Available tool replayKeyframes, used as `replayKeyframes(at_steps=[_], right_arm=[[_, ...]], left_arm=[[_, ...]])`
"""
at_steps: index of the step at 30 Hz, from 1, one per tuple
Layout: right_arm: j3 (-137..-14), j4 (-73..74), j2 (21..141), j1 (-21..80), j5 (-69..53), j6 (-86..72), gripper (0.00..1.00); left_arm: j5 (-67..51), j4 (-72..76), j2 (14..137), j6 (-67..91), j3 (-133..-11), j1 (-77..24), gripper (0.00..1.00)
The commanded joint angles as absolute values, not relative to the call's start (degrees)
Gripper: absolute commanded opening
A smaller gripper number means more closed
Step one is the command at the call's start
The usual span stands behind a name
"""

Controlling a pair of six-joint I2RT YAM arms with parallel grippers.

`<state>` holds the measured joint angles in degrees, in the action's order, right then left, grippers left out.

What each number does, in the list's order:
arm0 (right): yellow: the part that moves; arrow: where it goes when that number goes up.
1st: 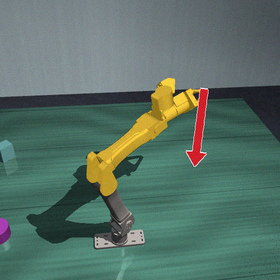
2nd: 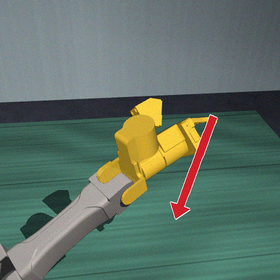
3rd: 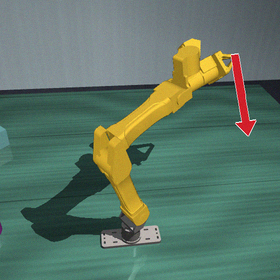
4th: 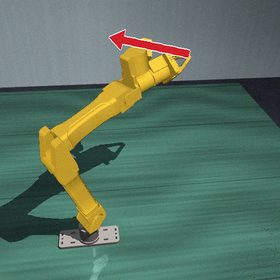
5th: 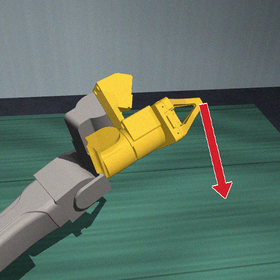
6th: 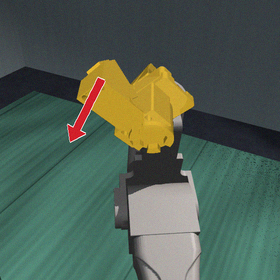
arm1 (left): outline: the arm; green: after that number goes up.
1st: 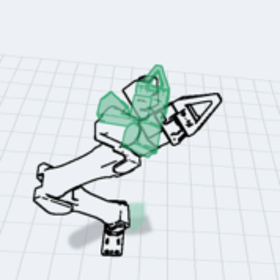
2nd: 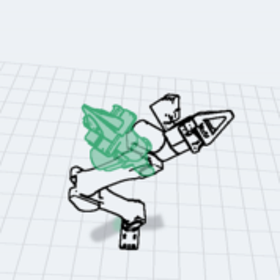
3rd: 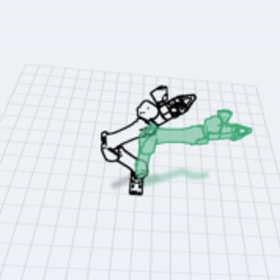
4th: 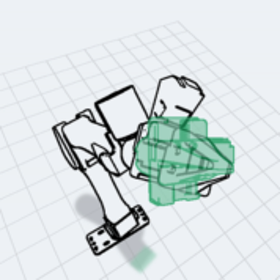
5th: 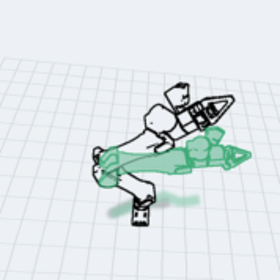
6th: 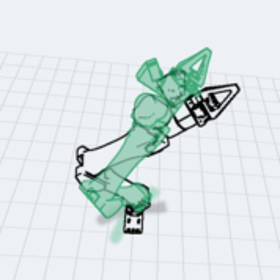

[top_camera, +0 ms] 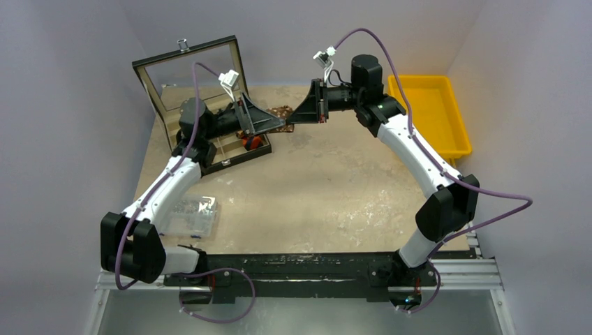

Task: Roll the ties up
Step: Place the tie in the storage box.

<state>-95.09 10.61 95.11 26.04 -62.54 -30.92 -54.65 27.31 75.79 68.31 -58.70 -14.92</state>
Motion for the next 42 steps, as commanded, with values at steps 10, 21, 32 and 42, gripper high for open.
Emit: replayKeyframes(at_steps=[10, 21, 32, 42], right_arm=[[-93.82, 8.41, 93.54, 26.45, -62.58, -31.02, 0.0], [-94.73, 10.95, 93.14, 25.57, -59.53, -30.48, 0.77], [-94.38, 18.75, 92.25, 18.87, -50.78, -25.59, 0.98], [-93.1, 25.28, 90.7, 18.77, -37.29, -21.33, 0.98]], left_arm=[[-54.1, 30.61, 75.03, 69.33, -59.43, -14.23, 0.13], [-51.72, 12.96, 71.56, 60.72, -61.31, -10.54, 0.0], [-33.41, -34.14, 78.69, 27.61, -77.33, 2.92, 0.0], [-14.53, -42.72, 97.39, 20.43, -94.3, 6.92, 0.0]])
